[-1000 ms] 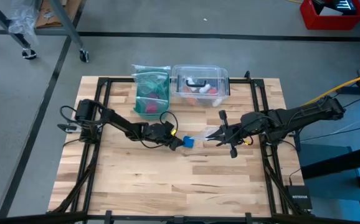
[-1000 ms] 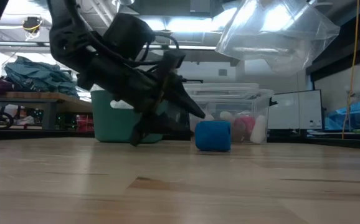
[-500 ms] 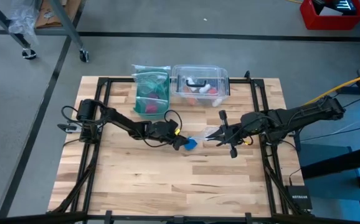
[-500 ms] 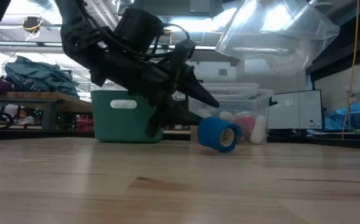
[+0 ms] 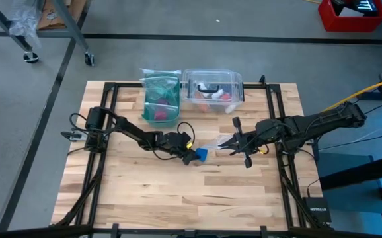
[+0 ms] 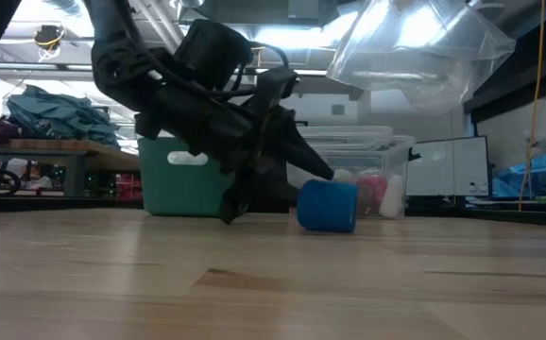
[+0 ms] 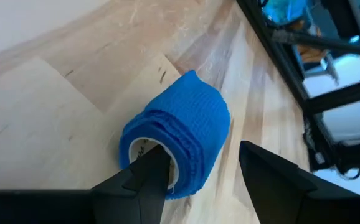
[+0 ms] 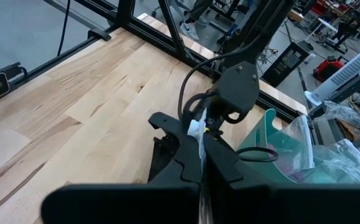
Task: Roll bandage
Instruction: Put the blue bandage into the transparent zip bag
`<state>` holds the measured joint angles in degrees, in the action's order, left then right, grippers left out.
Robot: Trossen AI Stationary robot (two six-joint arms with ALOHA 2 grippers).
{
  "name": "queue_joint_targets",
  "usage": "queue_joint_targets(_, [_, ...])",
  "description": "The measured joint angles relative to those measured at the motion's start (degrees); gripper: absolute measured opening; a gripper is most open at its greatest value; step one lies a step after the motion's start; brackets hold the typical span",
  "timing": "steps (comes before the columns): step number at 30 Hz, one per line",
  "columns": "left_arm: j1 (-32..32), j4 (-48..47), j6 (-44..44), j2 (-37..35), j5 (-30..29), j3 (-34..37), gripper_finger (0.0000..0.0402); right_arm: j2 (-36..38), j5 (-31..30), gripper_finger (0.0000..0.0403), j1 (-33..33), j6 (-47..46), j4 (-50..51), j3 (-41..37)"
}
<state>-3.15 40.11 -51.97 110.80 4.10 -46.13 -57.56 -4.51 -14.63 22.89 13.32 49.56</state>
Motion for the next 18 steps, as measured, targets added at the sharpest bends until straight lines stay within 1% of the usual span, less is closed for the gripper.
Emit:
queue_joint_targets(11, [-0.6,-0.3,8.5,0.1,0.0,-1.0,0.0181,0.0,0.0,0.0001,0.0,0.0,-0.2,0.0])
queue_joint_targets(14, [-0.6,-0.5,11.1,0.1,0.0,-1.5,0.0158,0.0,0.0,0.0001,0.0,0.0,-0.2,0.0])
queue_joint_targets(18, [-0.6,-0.6,11.8,0.1,0.0,-1.8,0.0097,0.0,0.0,0.0001,0.0,0.0,-0.2,0.0])
